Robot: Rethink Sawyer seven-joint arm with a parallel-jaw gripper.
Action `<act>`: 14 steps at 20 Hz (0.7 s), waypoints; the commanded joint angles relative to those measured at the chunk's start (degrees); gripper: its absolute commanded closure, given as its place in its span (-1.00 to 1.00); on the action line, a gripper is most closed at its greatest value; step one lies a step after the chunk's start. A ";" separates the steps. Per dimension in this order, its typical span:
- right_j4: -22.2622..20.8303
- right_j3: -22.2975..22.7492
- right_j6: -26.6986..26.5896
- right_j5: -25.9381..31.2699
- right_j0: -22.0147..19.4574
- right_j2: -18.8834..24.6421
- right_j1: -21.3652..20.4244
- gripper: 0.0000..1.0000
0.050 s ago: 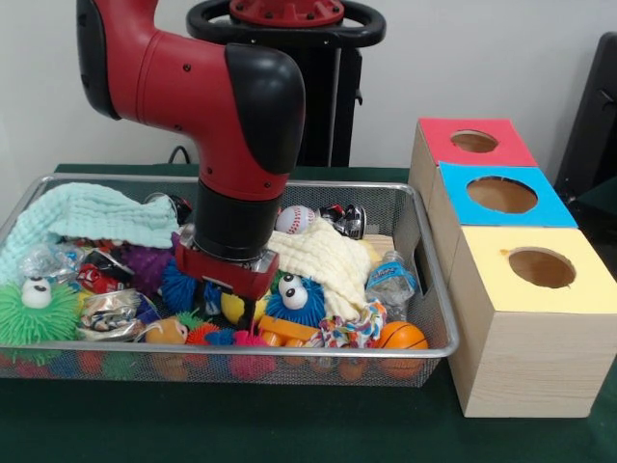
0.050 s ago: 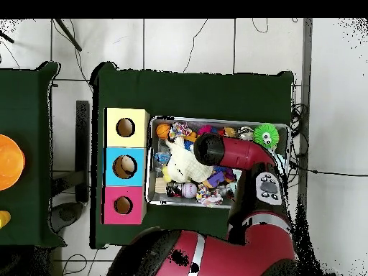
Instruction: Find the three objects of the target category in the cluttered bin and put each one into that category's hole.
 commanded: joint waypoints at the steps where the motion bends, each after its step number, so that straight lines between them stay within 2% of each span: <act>1: -1.87 -3.41 -1.00 9.63 -0.86 1.54 -0.23 -1.00; 14: -4.41 -4.39 -5.30 12.67 -3.23 3.07 -2.29 -1.00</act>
